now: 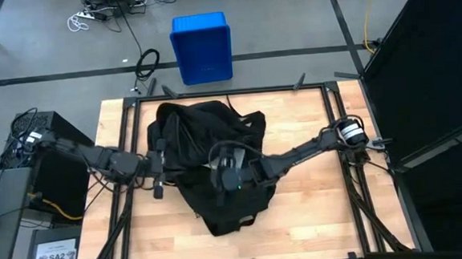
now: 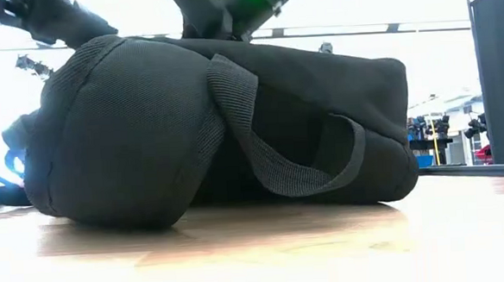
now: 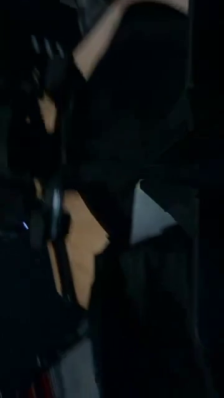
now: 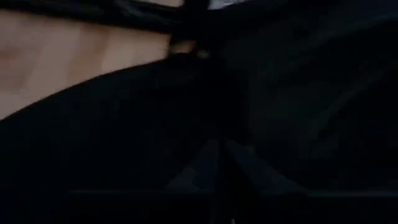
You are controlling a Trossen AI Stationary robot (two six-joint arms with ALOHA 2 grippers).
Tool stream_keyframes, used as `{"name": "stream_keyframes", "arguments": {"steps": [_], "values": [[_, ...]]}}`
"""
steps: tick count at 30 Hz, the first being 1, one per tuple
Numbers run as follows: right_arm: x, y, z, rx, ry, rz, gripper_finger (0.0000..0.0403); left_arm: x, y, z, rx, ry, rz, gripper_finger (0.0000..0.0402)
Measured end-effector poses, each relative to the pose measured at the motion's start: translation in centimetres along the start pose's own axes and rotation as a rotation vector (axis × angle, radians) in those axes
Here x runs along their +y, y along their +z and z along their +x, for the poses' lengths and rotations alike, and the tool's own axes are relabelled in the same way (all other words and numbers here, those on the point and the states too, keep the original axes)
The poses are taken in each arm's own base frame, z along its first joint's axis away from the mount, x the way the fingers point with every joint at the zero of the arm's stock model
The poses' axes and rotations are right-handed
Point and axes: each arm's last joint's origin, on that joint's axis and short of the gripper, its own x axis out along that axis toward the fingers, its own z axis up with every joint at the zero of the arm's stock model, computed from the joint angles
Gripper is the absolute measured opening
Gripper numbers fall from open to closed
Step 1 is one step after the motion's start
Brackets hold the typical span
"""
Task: Unpack backpack
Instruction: Open the black backpack
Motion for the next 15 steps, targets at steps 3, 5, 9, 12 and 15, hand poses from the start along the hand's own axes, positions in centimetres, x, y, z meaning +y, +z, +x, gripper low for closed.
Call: {"name": "stream_keyframes", "arguments": {"steps": [3,5,9,12,15], "values": [[2.1,-0.8,0.2,0.005,0.020,-0.003,0.0001,-0.7,-0.2,0.6,0.023,0.073,0.035,0.0021],[3.5,-1.7,0.4,0.019,0.010,-0.016,0.0001,-1.2,-0.4,0.9,0.042,0.127,0.055,0.0021],[5.4,-3.2,1.1,0.044,-0.011,-0.034,0.0003,-2.4,-0.9,1.5,0.079,0.212,0.116,0.0020],[5.9,-3.8,1.5,0.043,-0.035,-0.022,0.0004,-2.9,-1.1,1.7,0.083,0.225,0.124,0.0015],[6.1,-4.2,1.9,0.047,-0.035,0.031,0.0002,-3.4,-1.6,2.0,0.123,0.128,0.122,0.0010]]}}
